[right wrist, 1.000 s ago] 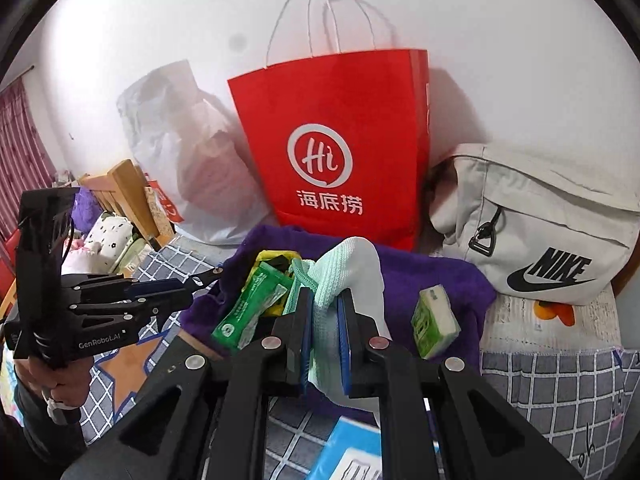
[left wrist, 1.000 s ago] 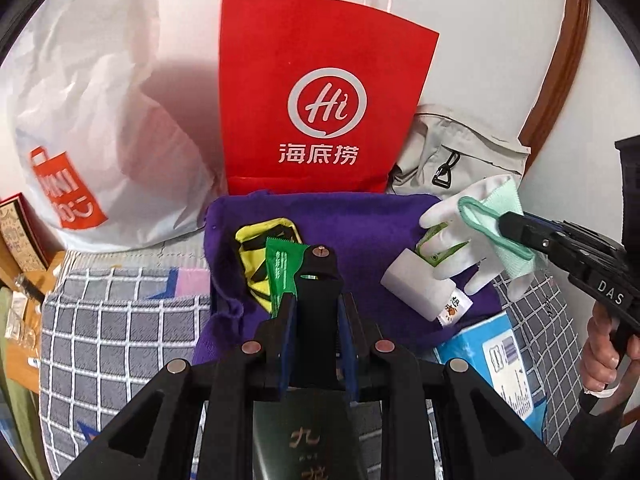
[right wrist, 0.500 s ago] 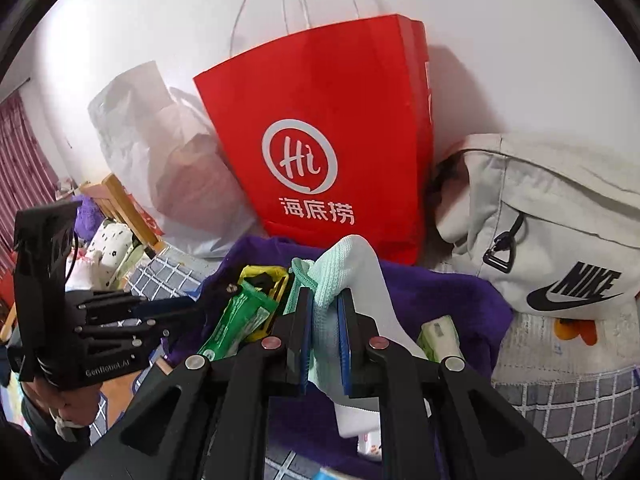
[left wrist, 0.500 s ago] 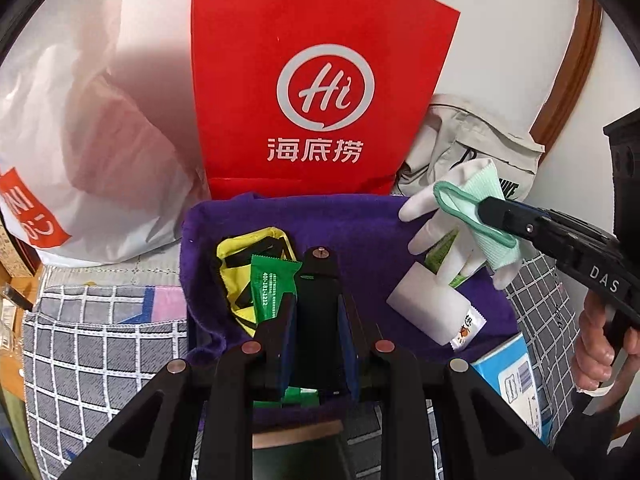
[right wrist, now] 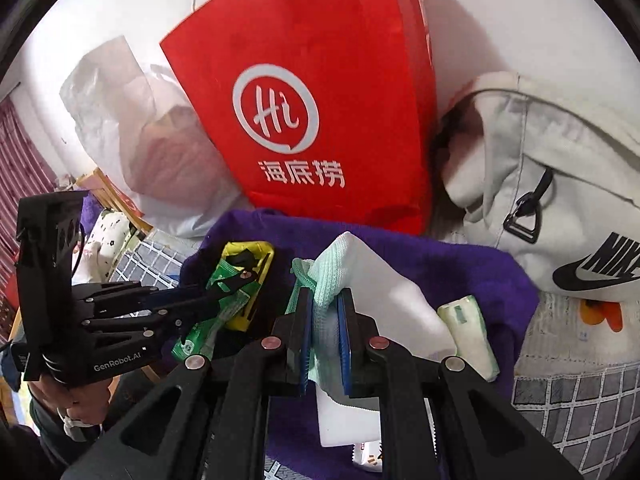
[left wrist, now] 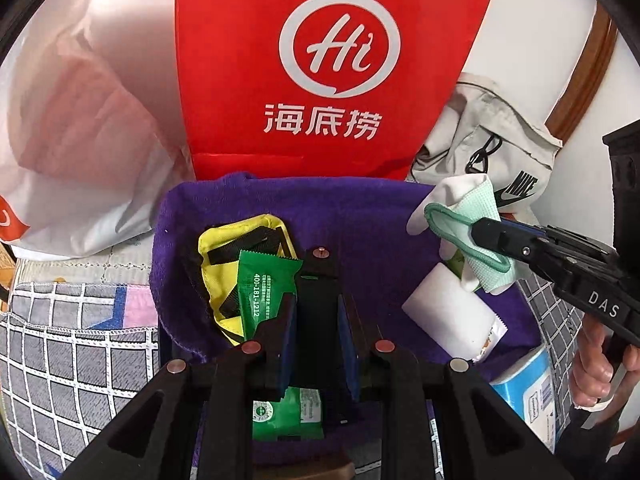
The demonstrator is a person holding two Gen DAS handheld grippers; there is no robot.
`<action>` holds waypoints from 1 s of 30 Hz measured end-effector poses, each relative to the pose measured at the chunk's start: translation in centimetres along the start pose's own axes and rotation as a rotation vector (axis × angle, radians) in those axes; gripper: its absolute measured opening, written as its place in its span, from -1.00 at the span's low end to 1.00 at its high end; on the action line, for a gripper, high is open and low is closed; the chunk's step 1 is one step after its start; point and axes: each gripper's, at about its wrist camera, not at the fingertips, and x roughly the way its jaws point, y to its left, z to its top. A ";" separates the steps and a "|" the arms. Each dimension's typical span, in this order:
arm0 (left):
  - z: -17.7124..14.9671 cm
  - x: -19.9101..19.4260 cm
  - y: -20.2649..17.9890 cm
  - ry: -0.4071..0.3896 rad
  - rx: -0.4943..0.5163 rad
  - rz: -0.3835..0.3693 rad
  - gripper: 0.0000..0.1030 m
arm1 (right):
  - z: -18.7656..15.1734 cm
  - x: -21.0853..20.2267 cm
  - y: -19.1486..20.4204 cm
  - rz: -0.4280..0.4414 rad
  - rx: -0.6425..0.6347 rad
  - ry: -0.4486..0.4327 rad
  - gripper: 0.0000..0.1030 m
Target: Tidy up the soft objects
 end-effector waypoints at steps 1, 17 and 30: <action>0.0 0.1 0.1 -0.001 0.000 -0.002 -0.60 | 0.0 0.3 -0.1 0.002 0.002 0.008 -0.76; -0.2 1.9 0.3 0.043 -0.009 -0.021 -0.60 | -0.9 2.3 0.1 0.022 -0.013 0.077 -0.71; -0.2 2.4 0.3 0.081 -0.031 -0.036 -0.56 | -1.5 3.8 0.2 0.033 -0.008 0.121 0.00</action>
